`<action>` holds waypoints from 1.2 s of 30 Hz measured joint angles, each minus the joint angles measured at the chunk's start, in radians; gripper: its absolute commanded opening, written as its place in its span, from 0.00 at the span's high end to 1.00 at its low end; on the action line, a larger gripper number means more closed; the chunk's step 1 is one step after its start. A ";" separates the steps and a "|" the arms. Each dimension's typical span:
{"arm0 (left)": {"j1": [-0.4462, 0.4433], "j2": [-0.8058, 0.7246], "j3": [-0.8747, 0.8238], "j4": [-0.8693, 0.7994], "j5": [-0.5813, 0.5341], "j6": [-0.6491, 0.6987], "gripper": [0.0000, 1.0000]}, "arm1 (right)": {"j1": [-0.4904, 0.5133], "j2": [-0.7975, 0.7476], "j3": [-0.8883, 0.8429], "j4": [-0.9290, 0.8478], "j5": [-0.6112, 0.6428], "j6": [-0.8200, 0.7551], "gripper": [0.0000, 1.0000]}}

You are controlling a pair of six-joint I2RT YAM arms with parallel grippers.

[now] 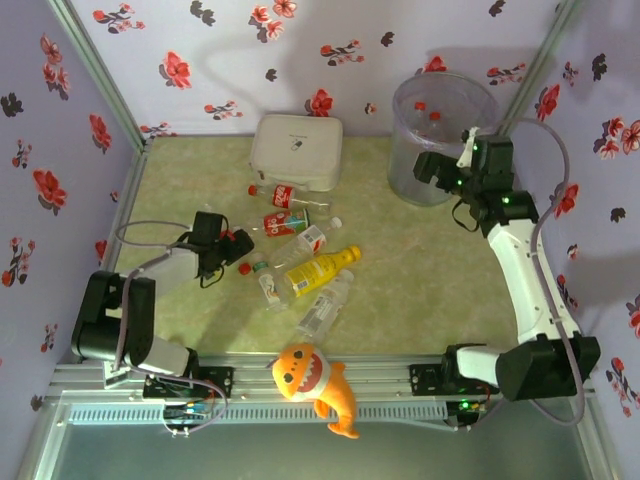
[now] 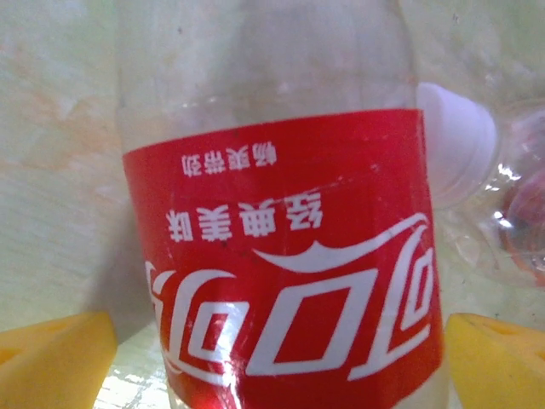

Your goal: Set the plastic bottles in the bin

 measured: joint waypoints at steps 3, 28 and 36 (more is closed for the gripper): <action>0.003 0.002 -0.003 0.005 -0.008 -0.012 0.13 | 0.006 -0.008 -0.034 0.006 0.000 0.014 0.02; -0.003 -0.158 0.097 -0.082 0.055 0.132 0.71 | 0.160 -0.058 -0.237 0.088 -0.054 0.137 0.03; -0.145 -0.209 0.121 0.025 0.307 0.208 0.98 | 0.382 0.145 -0.248 0.418 -0.196 0.344 0.03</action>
